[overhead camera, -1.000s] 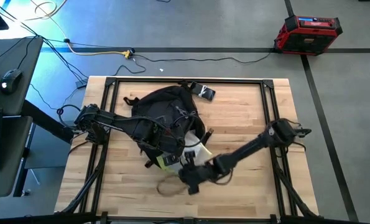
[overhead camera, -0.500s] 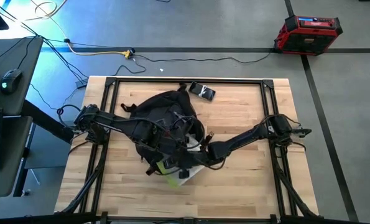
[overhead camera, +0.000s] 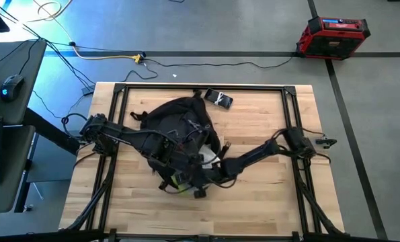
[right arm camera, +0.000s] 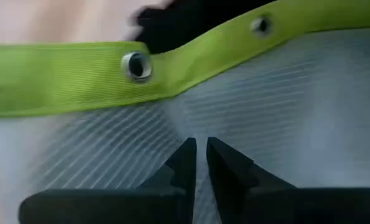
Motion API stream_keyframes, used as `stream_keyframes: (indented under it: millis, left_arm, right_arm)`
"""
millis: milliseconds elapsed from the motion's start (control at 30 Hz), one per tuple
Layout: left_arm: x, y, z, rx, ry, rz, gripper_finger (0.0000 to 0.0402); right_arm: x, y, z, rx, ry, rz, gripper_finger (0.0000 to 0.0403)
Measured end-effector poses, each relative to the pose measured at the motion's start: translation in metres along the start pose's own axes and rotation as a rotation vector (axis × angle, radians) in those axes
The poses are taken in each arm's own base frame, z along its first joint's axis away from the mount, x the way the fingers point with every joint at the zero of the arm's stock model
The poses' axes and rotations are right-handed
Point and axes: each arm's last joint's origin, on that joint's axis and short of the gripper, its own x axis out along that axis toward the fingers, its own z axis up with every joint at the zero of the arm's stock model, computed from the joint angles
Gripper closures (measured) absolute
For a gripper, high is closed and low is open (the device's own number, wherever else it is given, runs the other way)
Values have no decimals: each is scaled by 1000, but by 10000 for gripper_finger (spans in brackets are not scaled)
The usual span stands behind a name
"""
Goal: Unpack backpack
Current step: Put the transparent zip bag into the backpack
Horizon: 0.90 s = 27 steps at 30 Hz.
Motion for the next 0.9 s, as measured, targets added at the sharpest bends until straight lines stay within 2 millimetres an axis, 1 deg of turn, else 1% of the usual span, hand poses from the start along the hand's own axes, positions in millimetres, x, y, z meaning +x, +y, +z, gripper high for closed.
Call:
stream_keyframes:
  millis: [133, 267, 367, 467, 533, 600, 667, 767, 900]
  left_arm:
    - [5, -7, -2, 8, 5, 6, 402]
    - [17, -13, -7, 25, 16, 18, 402]
    - [24, -15, -12, 25, 15, 36, 402]
    - [25, -18, -15, 24, 24, 42, 402]
    - [24, -21, -16, 30, 20, 36, 402]
    - [23, -22, -17, 37, 15, 35, 402]
    - [23, -22, -19, 45, 20, 58, 402]
    - [21, -18, -21, 61, 34, 93, 402]
    - [24, -18, -21, 73, 31, 123, 402]
  right_arm:
    - [11, -26, 0, 44, -12, -135, 375]
    - [17, -45, 1, 73, -20, -196, 375]
    - [20, -54, 1, 63, -35, -216, 375]
    - [20, -56, 0, 29, -30, -265, 377]
    - [18, -51, 0, -14, -31, -305, 385]
    - [11, -42, 5, -68, -45, -307, 396]
    - [-1, -28, 11, -104, -70, -282, 400]
    - [-19, -5, 14, -143, -67, -242, 399]
    - [-51, 22, 19, -153, -58, -189, 402]
